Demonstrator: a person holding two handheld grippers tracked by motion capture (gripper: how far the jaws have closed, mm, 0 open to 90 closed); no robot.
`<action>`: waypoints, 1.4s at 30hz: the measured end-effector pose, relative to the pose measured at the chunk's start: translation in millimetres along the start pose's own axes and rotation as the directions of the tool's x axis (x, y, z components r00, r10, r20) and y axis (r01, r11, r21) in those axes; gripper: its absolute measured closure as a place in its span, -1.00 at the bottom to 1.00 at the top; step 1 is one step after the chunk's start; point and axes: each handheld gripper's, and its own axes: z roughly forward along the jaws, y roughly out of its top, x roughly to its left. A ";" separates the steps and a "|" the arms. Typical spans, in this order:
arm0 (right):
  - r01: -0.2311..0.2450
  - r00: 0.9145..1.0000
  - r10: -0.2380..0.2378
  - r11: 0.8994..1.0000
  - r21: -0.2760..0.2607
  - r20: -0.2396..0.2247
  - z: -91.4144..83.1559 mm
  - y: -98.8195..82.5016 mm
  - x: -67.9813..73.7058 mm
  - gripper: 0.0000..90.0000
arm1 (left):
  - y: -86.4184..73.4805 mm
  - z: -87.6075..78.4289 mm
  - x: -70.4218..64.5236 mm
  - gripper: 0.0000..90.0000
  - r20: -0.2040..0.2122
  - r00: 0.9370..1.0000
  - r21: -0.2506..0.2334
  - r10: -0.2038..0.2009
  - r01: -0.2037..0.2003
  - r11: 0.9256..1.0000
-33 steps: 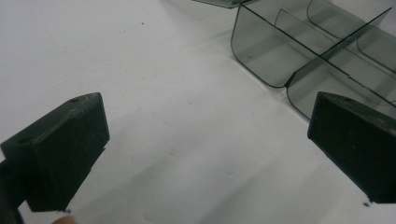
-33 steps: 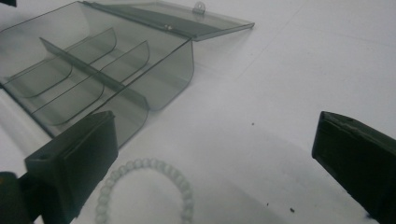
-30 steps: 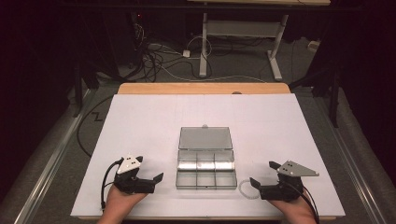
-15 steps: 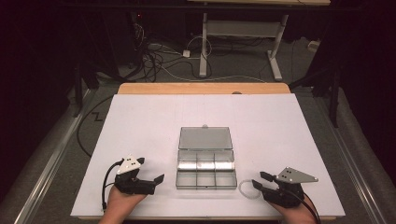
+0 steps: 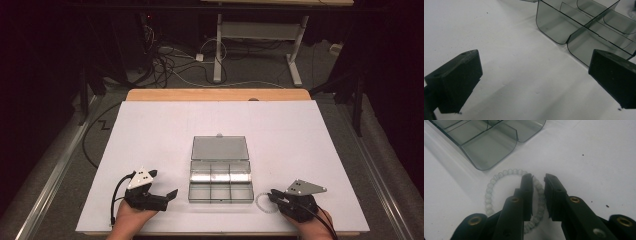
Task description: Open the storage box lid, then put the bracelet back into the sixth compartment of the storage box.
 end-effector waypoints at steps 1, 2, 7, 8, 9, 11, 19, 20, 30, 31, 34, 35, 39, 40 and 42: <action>0.003 1.000 -0.003 1.000 -0.002 0.002 0.2 -0.5 0.3 0.75 | 0.0 0.0 0.1 -1.00 0.000 1.000 0.000 -0.001 0.001 1.000; 0.004 1.000 -0.004 1.000 -0.004 0.002 0.3 -0.7 0.3 0.75 | 0.0 0.0 0.3 -1.00 0.000 1.000 0.001 -0.002 0.002 1.000; 0.008 1.000 -0.008 1.000 0.001 0.002 1.0 -0.2 0.2 0.77 | -0.3 -0.2 -1.4 -1.00 -0.012 1.000 -0.006 0.006 -0.006 1.000; 0.007 1.000 -0.007 1.000 0.000 0.000 1.1 -0.3 -0.1 0.78 | -0.4 -0.4 -1.4 -1.00 -0.013 1.000 -0.009 0.005 -0.005 1.000; 0.004 1.000 -0.004 1.000 0.001 -0.001 1.2 -0.2 -0.2 0.78 | -0.6 -0.6 -1.3 -1.00 -0.014 1.000 -0.013 0.001 -0.001 1.000; 0.007 1.000 -0.007 1.000 0.004 -0.001 1.4 0.2 -0.2 0.79 | -0.6 -0.4 -0.9 -1.00 -0.014 1.000 -0.011 -0.001 0.001 1.000; 0.023 1.000 -0.023 1.000 0.010 -0.004 1.8 0.9 0.0 0.81 | -0.8 -0.6 -0.1 -1.00 -0.002 1.000 -0.014 -0.005 0.005 1.000; 0.033 0.999 -0.033 0.999 0.015 -0.002 1.9 1.7 0.4 0.82 | -0.7 -0.4 -0.3 -1.00 0.000 1.000 -0.012 -0.001 0.001 1.000; 0.027 0.999 -0.027 0.999 0.018 -0.033 2.9 2.6 -3.7 0.86 | -0.5 0.4 -0.8 -1.00 -0.012 1.000 -0.004 0.000 0.000 1.000; 0.027 0.999 -0.027 0.999 0.019 -0.036 3.0 2.7 -4.2 0.86 | -0.4 0.5 -0.7 -1.00 -0.012 1.000 -0.002 0.000 0.000 1.000; 0.019 0.999 -0.018 1.000 0.016 -0.044 3.3 2.6 -5.8 0.90 | -0.4 0.5 -0.6 -1.00 -0.012 1.000 -0.001 -0.001 0.001 1.000; 0.020 0.999 -0.020 1.000 0.017 -0.043 3.3 2.8 -5.6 0.91 | -0.4 0.5 -0.7 -1.00 -0.011 1.000 -0.003 0.000 0.000 1.000; 0.040 0.998 -0.039 0.999 0.017 -0.041 3.2 3.4 -5.0 0.94 | -0.5 0.3 -1.0 -1.00 -0.006 1.000 -0.005 0.003 -0.003 1.000; 0.045 0.998 -0.044 0.999 0.017 -0.039 3.2 3.6 -4.8 0.94 | -0.6 0.3 -1.0 -1.00 -0.006 1.000 -0.006 0.003 -0.003 1.000; 0.040 0.998 -0.040 0.999 0.015 -0.044 3.1 3.4 -5.4 0.94 | -0.4 0.5 -1.0 -1.00 -0.005 1.000 -0.004 0.004 -0.004 1.000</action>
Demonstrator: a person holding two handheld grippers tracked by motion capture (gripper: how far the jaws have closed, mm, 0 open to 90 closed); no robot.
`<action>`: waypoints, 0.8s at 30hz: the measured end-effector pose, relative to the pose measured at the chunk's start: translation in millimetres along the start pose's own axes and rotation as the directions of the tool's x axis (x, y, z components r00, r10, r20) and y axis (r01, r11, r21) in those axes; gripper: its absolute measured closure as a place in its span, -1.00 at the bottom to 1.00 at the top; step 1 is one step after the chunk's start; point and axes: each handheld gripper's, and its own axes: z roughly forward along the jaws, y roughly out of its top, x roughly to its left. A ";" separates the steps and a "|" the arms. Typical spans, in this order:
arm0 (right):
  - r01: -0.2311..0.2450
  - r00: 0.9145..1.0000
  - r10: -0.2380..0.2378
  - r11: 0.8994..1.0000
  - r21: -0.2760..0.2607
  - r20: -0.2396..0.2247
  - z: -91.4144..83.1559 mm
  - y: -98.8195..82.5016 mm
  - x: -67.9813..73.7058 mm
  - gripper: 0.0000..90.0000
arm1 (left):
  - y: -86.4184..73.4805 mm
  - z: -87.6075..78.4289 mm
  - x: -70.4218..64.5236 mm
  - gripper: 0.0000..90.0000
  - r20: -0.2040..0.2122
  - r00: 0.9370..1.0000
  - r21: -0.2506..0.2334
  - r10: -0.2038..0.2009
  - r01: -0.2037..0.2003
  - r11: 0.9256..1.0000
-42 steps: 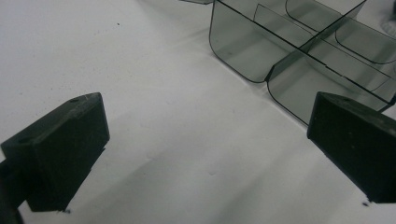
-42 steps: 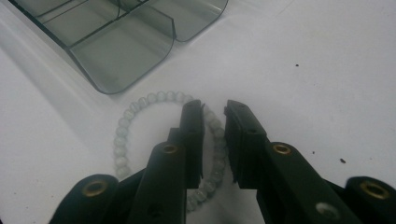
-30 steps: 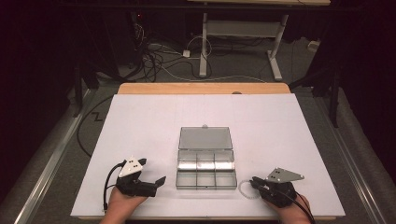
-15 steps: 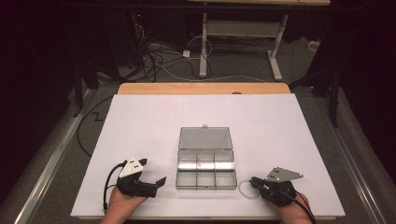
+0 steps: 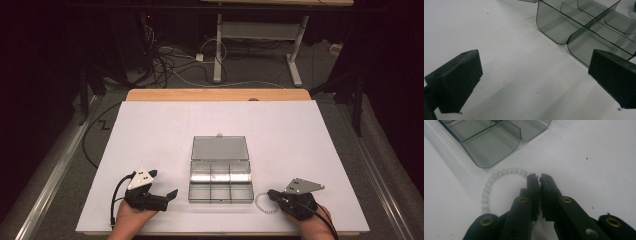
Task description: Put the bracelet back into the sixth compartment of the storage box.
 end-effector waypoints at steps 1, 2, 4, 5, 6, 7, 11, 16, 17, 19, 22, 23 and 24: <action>-0.004 1.000 0.004 1.000 -0.001 0.000 -0.1 0.0 0.0 0.94 | 0.0 0.0 0.0 -1.00 0.001 1.000 0.001 0.001 -0.001 1.000; -0.002 1.000 0.002 1.000 -0.002 0.001 -0.2 0.0 0.1 0.94 | 0.0 -0.2 0.0 -1.00 0.001 1.000 -0.001 0.000 0.000 1.000; -0.002 1.000 0.002 1.000 -0.004 0.002 -0.4 -0.1 0.0 0.94 | -0.3 -0.6 0.7 -1.00 0.005 1.000 -0.006 -0.005 0.006 1.000; -0.009 1.000 0.009 1.000 -0.005 0.000 -0.7 -0.1 -0.3 0.94 | -0.3 -0.8 1.2 -1.00 0.008 1.000 -0.008 -0.008 0.008 1.000; -0.011 1.000 0.011 1.000 -0.006 -0.003 -0.7 -0.2 -0.9 0.94 | -0.4 -0.8 1.3 -1.00 0.008 1.000 -0.009 -0.011 0.011 1.000; -0.011 1.000 0.011 1.000 -0.005 -0.001 -0.7 -0.1 -0.7 0.94 | -0.3 -0.7 1.3 -1.00 0.008 1.000 -0.007 -0.009 0.009 1.000; -0.012 1.000 0.012 1.000 -0.006 0.005 -0.9 -0.1 0.1 0.94 | 0.2 -0.1 -0.3 -1.00 0.002 1.000 0.004 0.009 -0.009 1.000; -0.040 0.999 0.040 0.999 -0.019 -0.009 -2.8 -0.8 -2.6 0.94 | -0.1 -0.6 0.9 -1.00 0.013 1.000 -0.005 -0.002 0.003 1.000; -0.048 0.999 0.048 0.999 -0.022 -0.016 -3.7 -1.2 -3.0 0.94 | -0.2 -0.7 1.2 -1.00 0.015 1.000 -0.007 -0.005 0.005 1.000; -0.058 0.998 0.058 0.998 -0.033 -0.020 -6.1 -1.6 -3.8 0.94 | -0.1 -0.6 1.3 -1.00 0.016 1.000 -0.006 -0.005 0.005 1.000; -0.072 0.997 0.070 0.996 -0.057 -0.027 -10.6 -0.7 -4.7 0.94 | -0.1 -0.6 1.3 -1.00 0.016 1.000 -0.006 -0.005 0.005 1.000; -0.075 0.997 0.074 0.995 -0.062 -0.031 -12.1 -0.2 -4.9 0.94 | -0.1 -0.6 1.3 -1.00 0.016 1.000 -0.005 -0.005 0.006 1.000; -0.079 0.996 0.077 0.995 -0.069 -0.034 -13.7 0.3 -4.9 0.94 | -0.1 -0.5 1.4 -1.00 0.015 1.000 -0.005 -0.006 0.007 1.000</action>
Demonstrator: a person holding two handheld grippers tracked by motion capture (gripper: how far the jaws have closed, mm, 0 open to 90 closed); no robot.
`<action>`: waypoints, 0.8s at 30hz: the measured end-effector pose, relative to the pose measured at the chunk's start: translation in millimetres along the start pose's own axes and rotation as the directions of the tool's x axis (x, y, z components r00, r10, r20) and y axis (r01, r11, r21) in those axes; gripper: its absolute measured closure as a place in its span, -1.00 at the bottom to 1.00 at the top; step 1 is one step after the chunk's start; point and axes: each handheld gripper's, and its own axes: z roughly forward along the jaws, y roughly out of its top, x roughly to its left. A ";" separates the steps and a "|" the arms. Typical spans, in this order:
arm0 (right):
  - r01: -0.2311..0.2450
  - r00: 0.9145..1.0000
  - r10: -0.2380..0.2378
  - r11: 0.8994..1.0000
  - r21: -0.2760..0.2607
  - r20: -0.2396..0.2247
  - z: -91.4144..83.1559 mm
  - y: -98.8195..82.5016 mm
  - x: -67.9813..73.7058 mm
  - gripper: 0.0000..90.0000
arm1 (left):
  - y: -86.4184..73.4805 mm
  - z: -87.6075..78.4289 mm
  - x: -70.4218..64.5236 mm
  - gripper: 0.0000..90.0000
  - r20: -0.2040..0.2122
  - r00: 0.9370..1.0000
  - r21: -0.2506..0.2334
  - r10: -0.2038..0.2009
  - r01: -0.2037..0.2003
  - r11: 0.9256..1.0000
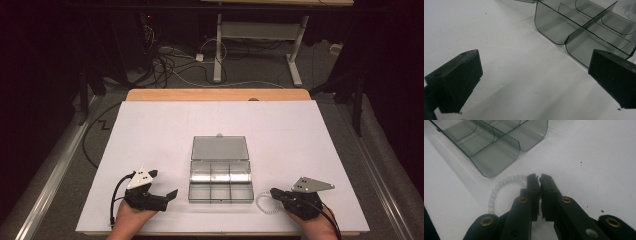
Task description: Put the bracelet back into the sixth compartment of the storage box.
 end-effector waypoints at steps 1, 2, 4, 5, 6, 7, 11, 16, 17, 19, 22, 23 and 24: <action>-0.006 1.000 0.006 1.000 -0.008 -0.001 -1.7 0.6 0.4 0.94 | 0.0 0.0 0.0 -1.00 0.000 1.000 0.000 0.000 0.000 1.000; -0.007 1.000 0.007 1.000 -0.017 -0.003 -3.5 1.4 0.5 0.94 | 0.0 0.0 0.0 -1.00 -0.001 1.000 0.000 0.000 0.000 1.000; -0.011 1.000 0.011 0.999 -0.035 -0.002 -7.2 3.3 1.2 0.94 | -0.1 -0.1 -0.1 -1.00 -0.002 1.000 -0.001 0.001 -0.001 1.000; -0.014 1.000 0.014 0.999 -0.043 -0.001 -8.9 4.4 1.7 0.94 | -0.1 -0.1 -0.2 -1.00 -0.002 1.000 -0.001 0.001 -0.001 1.000; -0.013 1.000 0.013 0.999 -0.049 -0.002 -10.6 5.4 1.8 0.94 | -0.1 -0.1 -0.2 -1.00 -0.002 1.000 -0.001 0.001 -0.001 1.000; -0.015 1.000 0.015 0.998 -0.057 -0.002 -12.2 6.3 1.9 0.94 | -0.1 -0.1 -0.2 -1.00 -0.002 1.000 -0.001 0.001 -0.001 1.000; -0.019 1.000 0.019 0.997 -0.075 -0.008 -16.9 8.9 2.8 0.94 | 0.0 0.0 -0.1 -1.00 -0.001 1.000 0.000 0.001 -0.001 1.000; -0.025 1.000 0.024 0.995 -0.098 -0.011 -21.3 11.8 3.0 0.94 | 0.0 0.1 -0.1 -1.00 -0.002 1.000 0.001 0.000 0.000 1.000; -0.026 1.000 0.025 0.994 -0.105 -0.014 -22.3 12.5 3.3 0.94 | 0.1 0.2 -0.1 -1.00 -0.002 1.000 0.001 0.000 0.000 1.000; -0.023 1.000 0.022 0.993 -0.113 -0.012 -24.4 14.1 4.3 0.94 | 0.0 0.1 -0.1 -1.00 -0.002 1.000 0.002 0.000 0.000 1.000; -0.023 1.000 0.023 0.992 -0.125 -0.008 -26.1 16.4 5.5 0.94 | 0.0 0.1 -0.1 -1.00 -0.002 1.000 0.001 0.001 -0.001 1.000; -0.023 1.000 0.022 0.992 -0.126 -0.009 -26.4 17.0 5.8 0.94 | 0.0 0.1 -0.2 -1.00 -0.001 1.000 0.001 0.001 -0.001 1.000; -0.022 1.000 0.021 0.991 -0.129 -0.009 -26.3 17.4 6.1 0.94 | 0.0 0.1 -0.2 -1.00 -0.002 1.000 0.001 0.001 -0.001 1.000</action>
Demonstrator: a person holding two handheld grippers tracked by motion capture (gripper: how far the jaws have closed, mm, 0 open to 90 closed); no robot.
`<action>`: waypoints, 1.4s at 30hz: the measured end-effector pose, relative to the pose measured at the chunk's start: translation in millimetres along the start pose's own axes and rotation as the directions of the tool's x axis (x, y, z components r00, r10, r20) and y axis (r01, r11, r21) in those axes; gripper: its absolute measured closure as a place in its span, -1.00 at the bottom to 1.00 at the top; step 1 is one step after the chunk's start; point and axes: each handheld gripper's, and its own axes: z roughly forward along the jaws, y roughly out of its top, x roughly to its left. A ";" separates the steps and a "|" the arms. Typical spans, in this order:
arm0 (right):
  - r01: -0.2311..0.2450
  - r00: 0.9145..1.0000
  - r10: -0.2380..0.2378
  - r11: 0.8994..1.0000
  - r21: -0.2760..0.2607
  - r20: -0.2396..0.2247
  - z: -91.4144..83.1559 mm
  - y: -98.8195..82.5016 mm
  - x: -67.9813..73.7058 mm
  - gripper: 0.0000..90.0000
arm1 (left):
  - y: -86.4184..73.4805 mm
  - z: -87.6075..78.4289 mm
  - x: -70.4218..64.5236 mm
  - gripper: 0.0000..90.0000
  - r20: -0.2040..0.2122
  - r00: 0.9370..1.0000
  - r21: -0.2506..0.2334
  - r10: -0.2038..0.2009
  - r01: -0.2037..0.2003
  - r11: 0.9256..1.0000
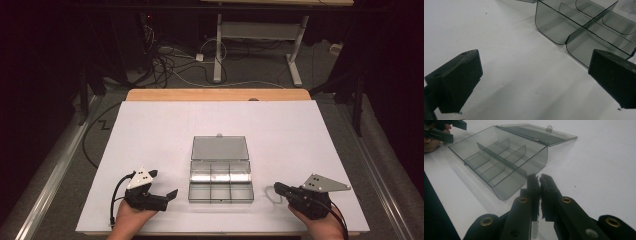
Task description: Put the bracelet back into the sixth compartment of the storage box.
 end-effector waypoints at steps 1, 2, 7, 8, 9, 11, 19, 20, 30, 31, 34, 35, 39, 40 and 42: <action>0.001 1.000 -0.001 1.000 0.000 0.000 0.0 0.4 0.3 0.94 | 0.0 0.0 0.0 -1.00 0.000 1.000 0.000 0.000 0.000 1.000; 0.000 1.000 0.000 1.000 0.000 0.001 0.1 0.8 0.5 0.94 | 0.0 0.0 0.0 -1.00 0.000 1.000 0.000 0.000 0.000 1.000; 0.001 1.000 -0.001 1.000 -0.008 -0.008 0.9 2.4 0.9 0.94 | 0.0 0.1 0.0 -1.00 0.000 1.000 0.000 0.000 0.000 1.000; 0.002 1.000 -0.002 1.000 -0.009 -0.008 1.1 2.7 0.9 0.94 | 0.0 0.1 0.0 -1.00 0.000 1.000 0.000 0.000 0.000 1.000; 0.003 1.000 -0.003 1.000 -0.010 -0.009 1.4 3.0 1.0 0.94 | 0.0 0.1 0.0 -1.00 0.000 1.000 0.000 0.000 0.000 1.000; 0.002 1.000 -0.002 1.000 -0.009 -0.010 2.1 3.5 1.3 0.94 | 0.0 0.1 0.0 -1.00 0.001 1.000 0.001 0.000 0.000 1.000; -0.003 1.000 0.003 1.000 -0.014 -0.011 4.1 4.7 2.6 0.94 | 0.0 0.0 0.0 -1.00 0.003 1.000 0.000 0.001 -0.001 1.000; -0.006 1.000 0.006 1.000 -0.017 -0.014 4.2 4.7 2.4 0.94 | 0.0 0.1 0.0 -1.00 0.003 1.000 0.000 0.001 -0.001 1.000; -0.003 1.000 0.003 1.000 -0.025 -0.015 3.0 7.5 3.7 0.94 | 0.2 0.4 -0.1 -1.00 0.001 1.000 0.004 0.003 -0.003 1.000; -0.001 1.000 0.001 1.000 -0.025 -0.016 2.8 8.0 4.0 0.94 | 0.2 0.4 0.0 -1.00 0.002 1.000 0.004 0.003 -0.003 1.000; 0.002 1.000 -0.003 1.000 -0.031 -0.018 2.1 9.9 5.4 0.94 | 0.2 0.3 0.0 -1.00 0.003 1.000 0.004 0.003 -0.003 1.000; 0.002 1.000 -0.002 0.999 -0.033 -0.018 1.9 10.6 5.8 0.94 | 0.2 0.3 0.0 -1.00 0.004 1.000 0.004 0.003 -0.003 1.000; 0.004 1.000 -0.005 0.999 -0.042 -0.019 0.3 13.7 7.1 0.94 | 0.2 0.3 0.0 -1.00 0.006 1.000 0.004 0.004 -0.004 1.000; 0.005 1.000 -0.006 0.999 -0.045 -0.020 -0.1 14.5 7.4 0.94 | 0.2 0.4 0.0 -1.00 0.006 1.000 0.004 0.004 -0.004 1.000; 0.003 1.000 -0.004 0.999 -0.050 -0.019 -1.0 16.3 8.1 0.94 | 0.2 0.4 0.1 -1.00 0.006 1.000 0.004 0.005 -0.005 1.000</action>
